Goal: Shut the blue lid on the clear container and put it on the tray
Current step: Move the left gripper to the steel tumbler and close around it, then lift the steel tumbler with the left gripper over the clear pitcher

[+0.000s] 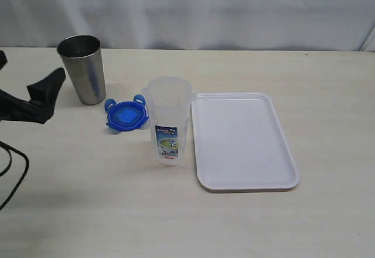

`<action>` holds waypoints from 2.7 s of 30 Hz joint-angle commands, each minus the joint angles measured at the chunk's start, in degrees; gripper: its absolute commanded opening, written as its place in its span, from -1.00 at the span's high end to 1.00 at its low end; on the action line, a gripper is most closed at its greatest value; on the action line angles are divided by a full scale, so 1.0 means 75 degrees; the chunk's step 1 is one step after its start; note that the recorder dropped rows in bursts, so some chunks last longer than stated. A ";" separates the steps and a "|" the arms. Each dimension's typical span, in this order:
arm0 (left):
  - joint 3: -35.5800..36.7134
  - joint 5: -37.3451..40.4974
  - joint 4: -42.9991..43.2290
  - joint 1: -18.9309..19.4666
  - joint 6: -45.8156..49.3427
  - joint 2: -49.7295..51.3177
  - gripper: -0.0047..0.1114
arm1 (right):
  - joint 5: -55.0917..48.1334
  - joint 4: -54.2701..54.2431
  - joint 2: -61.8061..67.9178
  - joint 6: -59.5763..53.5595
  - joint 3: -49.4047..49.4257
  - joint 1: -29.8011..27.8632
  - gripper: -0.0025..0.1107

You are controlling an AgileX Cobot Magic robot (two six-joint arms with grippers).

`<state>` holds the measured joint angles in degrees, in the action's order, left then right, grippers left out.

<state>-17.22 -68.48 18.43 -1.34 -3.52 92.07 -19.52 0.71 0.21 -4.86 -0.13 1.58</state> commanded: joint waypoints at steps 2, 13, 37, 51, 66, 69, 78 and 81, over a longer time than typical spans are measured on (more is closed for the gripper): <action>-0.0784 -0.0197 0.0431 -0.0053 0.0090 0.1488 -0.83 | -0.0004 -0.0003 -0.0028 0.0024 0.0017 -0.0017 0.88; -0.2273 -0.0197 0.0677 -0.0053 0.0036 0.3384 -0.83 | -0.0004 -0.0003 -0.0028 0.0024 0.0017 -0.0017 0.88; -0.4940 -0.0197 0.0652 -0.0092 -0.0363 0.5393 -0.83 | -0.0004 -0.0003 -0.0028 0.0024 0.0017 -0.0017 0.88; -0.5322 -0.0197 0.0663 -0.0092 -0.0373 0.5543 -0.83 | -0.0004 -0.0003 -0.0028 0.0024 0.0017 -0.0017 0.88; -0.5369 -0.0197 0.0663 -0.0092 -0.0449 0.5543 -0.82 | -0.0004 -0.0003 -0.0028 0.0024 0.0017 -0.0017 0.88; -0.5462 -0.0197 0.0650 -0.0092 -0.0523 0.5543 -0.82 | -0.0004 -0.0003 -0.0028 0.0024 0.0017 -0.0017 0.88; -0.5578 -0.0197 0.0665 -0.0092 -0.0714 0.5543 -0.82 | -0.0004 -0.0003 -0.0028 0.0024 0.0017 -0.0017 0.88; -0.5578 -0.0197 0.0665 -0.0092 -0.0714 0.5543 -0.82 | -0.0004 -0.0003 -0.0028 0.0024 0.0017 -0.0017 0.88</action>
<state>-58.89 -69.49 23.37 -1.58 -8.41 133.74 -19.52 0.71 0.21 -4.86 -0.13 1.58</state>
